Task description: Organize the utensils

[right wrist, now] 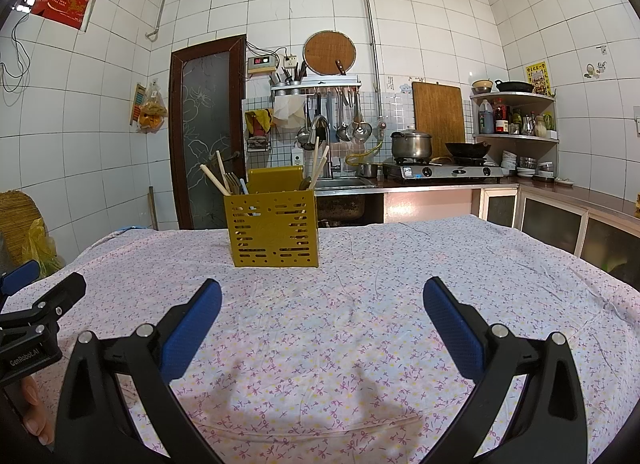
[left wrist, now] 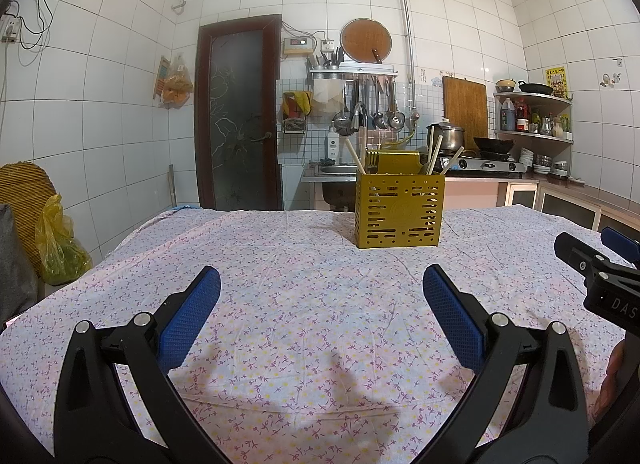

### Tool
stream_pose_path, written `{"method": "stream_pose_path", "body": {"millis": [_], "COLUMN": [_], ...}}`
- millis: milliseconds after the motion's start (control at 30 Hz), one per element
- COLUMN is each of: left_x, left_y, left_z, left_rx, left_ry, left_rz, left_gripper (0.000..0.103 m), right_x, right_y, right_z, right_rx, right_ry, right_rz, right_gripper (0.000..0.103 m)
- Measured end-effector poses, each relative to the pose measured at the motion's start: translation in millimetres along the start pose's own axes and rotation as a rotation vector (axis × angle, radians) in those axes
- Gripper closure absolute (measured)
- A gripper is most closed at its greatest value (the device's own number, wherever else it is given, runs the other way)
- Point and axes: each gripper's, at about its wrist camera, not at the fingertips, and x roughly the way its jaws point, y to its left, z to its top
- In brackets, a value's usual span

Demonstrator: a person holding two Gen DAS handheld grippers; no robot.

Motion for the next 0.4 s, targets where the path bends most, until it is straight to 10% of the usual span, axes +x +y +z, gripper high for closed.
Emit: {"method": "stream_pose_path", "body": {"millis": [400], "left_x": [2.0], "left_y": [1.6], "left_z": [6.9], "left_rx": [0.001], "left_ry": [-0.002], "left_rz": [0.010], "left_gripper": [0.005], "right_x": [-0.8], "right_y": [0.7], "right_z": [0.4], "right_rx": [0.003], "right_ry": [-0.001], "right_rz": [-0.002], "right_gripper": [0.005]}}
